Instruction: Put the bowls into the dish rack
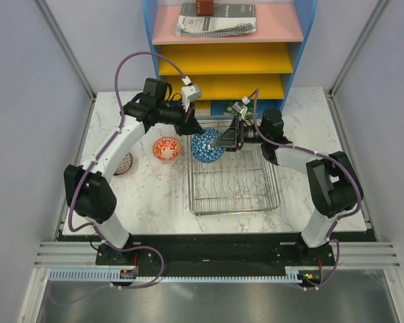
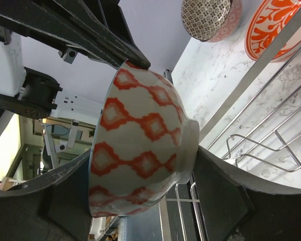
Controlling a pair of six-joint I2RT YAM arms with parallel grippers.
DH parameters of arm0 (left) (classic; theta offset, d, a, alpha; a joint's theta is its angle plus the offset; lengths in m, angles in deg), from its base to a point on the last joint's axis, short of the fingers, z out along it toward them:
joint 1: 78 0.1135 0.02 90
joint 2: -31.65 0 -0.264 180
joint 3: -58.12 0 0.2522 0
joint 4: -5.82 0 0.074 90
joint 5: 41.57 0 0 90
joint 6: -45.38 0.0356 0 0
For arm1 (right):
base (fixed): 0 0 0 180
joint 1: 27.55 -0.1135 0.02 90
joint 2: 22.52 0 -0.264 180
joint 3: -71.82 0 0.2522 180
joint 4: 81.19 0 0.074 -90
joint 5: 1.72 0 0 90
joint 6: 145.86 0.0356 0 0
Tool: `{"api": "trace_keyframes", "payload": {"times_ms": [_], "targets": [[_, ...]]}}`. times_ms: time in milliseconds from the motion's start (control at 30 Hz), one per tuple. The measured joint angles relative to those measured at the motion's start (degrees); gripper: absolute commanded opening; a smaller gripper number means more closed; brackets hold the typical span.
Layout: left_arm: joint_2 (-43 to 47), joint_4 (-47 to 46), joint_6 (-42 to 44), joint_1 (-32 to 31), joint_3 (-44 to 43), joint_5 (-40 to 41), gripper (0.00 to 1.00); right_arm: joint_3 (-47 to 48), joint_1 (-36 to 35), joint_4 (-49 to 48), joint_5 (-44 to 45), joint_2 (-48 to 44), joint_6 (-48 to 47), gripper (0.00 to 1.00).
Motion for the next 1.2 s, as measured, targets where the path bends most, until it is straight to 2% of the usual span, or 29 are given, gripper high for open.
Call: {"api": "trace_keyframes", "payload": {"times_ms": [267,500,633,700,833,1067,1200], "targets": [[-0.02,-0.94,-0.76,-0.02,-0.31,-0.87,0.02,-3.65,1.18,-20.83,-0.59,3.69,15.93,0.74],[-0.02,-1.64,-1.14,-0.22,-0.59,-1.7,0.02,-4.57,1.53,-30.29,-0.81,5.86,23.82,0.54],[-0.04,-1.7,-1.18,-0.22,-0.74,-1.95,0.02,-4.57,1.57,-31.87,-0.79,6.25,25.46,0.43],[-0.04,-1.77,-1.2,-0.22,-0.83,-1.97,0.07,-4.57,1.57,-32.11,-0.79,6.27,25.44,0.36],[-0.26,-1.86,-1.2,-0.22,-0.92,-1.95,0.15,-4.59,1.62,-31.36,-0.76,6.27,23.98,0.31],[-1.2,-1.6,-1.2,-0.22,-0.92,-2.08,0.2,-4.59,1.73,-27.36,-0.44,6.27,19.19,0.22],[-1.25,-1.55,-1.2,-0.22,-0.92,-2.08,0.2,-4.59,1.73,-22.64,0.24,6.27,14.99,0.06]]}}
